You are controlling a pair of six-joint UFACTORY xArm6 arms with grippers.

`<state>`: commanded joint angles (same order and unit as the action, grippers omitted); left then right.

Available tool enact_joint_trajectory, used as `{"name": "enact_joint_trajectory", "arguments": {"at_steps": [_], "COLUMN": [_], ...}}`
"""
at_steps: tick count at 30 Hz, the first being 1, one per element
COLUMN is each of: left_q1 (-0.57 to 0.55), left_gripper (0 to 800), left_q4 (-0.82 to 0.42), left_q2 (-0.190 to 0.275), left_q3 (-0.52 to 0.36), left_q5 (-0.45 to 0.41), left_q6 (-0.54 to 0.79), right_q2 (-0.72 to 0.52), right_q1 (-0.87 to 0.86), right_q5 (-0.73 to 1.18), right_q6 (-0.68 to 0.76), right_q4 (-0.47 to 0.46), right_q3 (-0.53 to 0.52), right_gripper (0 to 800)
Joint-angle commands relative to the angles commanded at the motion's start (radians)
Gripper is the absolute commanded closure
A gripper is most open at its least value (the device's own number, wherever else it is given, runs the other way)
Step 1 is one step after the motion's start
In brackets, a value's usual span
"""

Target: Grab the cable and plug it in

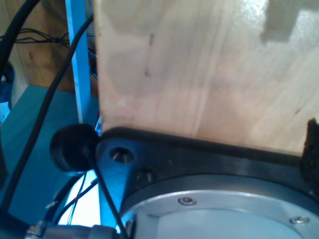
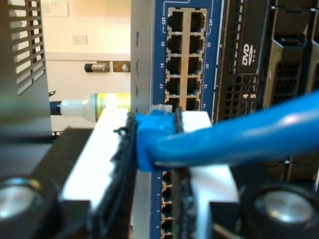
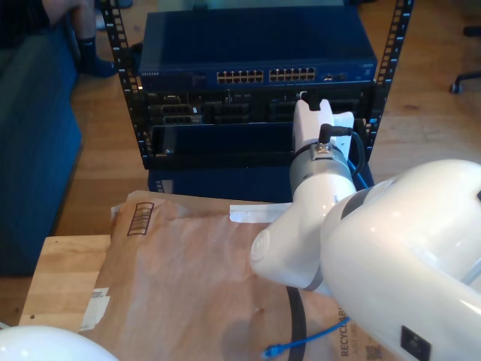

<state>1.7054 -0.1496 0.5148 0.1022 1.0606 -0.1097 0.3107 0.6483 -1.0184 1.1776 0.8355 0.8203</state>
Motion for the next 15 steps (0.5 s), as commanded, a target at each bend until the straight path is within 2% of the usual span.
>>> {"name": "enact_joint_trajectory", "arguments": {"at_steps": [15], "left_q1": [0.000], "left_gripper": [0], "left_q4": [0.002], "left_q2": [0.000], "left_q3": [0.000], "left_q5": [0.000], "left_q6": [0.000], "right_q2": [0.216], "right_q1": [-0.052], "right_q5": [-0.173], "right_q6": [0.114], "right_q4": [-0.017], "right_q3": [0.229], "right_gripper": [800]}}
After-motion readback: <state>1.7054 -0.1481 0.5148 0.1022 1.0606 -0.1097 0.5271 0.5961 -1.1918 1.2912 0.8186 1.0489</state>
